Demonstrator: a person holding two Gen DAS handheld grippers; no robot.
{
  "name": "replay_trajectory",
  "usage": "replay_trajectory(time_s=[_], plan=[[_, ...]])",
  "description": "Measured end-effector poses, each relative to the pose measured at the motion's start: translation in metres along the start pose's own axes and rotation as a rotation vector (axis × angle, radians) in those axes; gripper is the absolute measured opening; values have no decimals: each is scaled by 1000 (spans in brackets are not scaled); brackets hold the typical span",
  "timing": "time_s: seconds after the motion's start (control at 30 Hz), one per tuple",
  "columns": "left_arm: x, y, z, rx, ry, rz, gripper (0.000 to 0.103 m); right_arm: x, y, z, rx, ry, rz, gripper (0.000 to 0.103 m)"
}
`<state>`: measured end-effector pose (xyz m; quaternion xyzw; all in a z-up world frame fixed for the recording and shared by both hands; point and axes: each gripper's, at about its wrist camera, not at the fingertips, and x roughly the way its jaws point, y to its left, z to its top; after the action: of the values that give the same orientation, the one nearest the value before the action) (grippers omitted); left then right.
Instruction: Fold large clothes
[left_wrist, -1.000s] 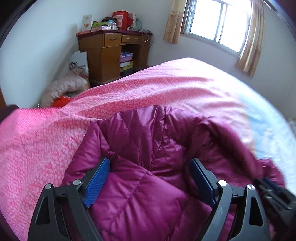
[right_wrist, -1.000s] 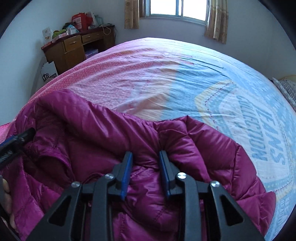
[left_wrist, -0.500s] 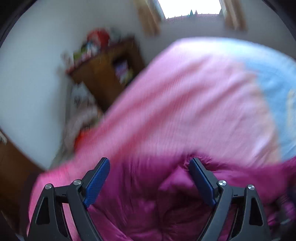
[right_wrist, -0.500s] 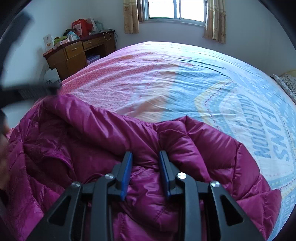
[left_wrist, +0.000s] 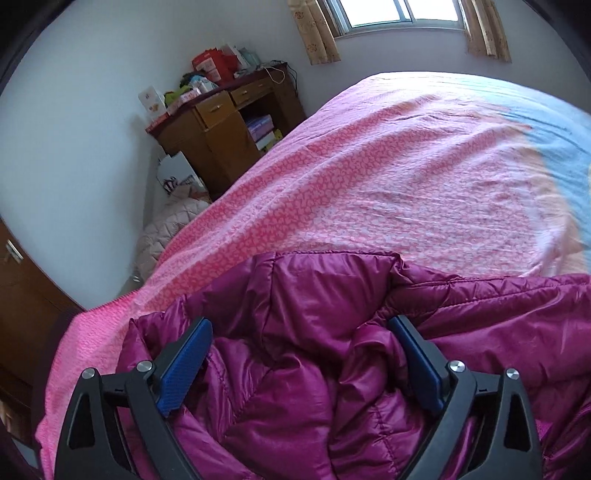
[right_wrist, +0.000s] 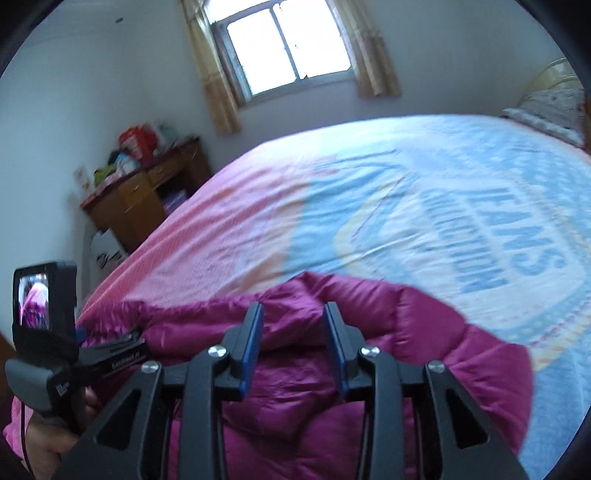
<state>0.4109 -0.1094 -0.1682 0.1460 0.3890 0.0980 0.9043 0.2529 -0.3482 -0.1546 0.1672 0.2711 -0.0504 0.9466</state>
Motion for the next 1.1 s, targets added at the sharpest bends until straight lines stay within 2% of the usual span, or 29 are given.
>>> replay_trajectory(time_s=[0.1, 0.17, 0.2, 0.33, 0.47, 0.57, 0.63, 0.7, 0.77, 0.87, 0.97, 1.1], plan=[[0, -1, -2, 7, -7, 12, 97, 9, 13, 2, -64, 36, -71, 38], [-1, 2, -2, -4, -3, -5, 97, 36, 18, 0, -107, 156, -144, 38], [1, 5, -1, -19, 3, -29, 97, 55, 21, -1, -128, 246, -183, 40], [3, 17, -1, -74, 24, -107, 97, 63, 31, 0, -199, 256, -252, 45], [3, 17, 1, -82, 28, -121, 97, 58, 23, 0, -170, 237, -246, 48], [2, 21, 1, -95, 38, -150, 97, 54, 15, 1, -139, 232, -202, 59], [0, 31, 2, -107, 77, -227, 97, 51, 11, 0, -109, 235, -166, 72], [-9, 44, 2, -94, 110, -308, 97, 48, 9, -1, -79, 256, -112, 76], [-29, 68, -4, -122, 89, -387, 97, 25, 3, -2, -50, 234, -55, 76], [-58, 100, -24, -133, 41, -402, 97, -31, -8, -3, -16, 129, -21, 76], [-86, 133, -62, -141, -3, -414, 97, -87, -21, -15, -7, 74, 15, 85], [-113, 172, -127, -164, -4, -471, 97, -167, -41, -52, -42, 40, 2, 85]])
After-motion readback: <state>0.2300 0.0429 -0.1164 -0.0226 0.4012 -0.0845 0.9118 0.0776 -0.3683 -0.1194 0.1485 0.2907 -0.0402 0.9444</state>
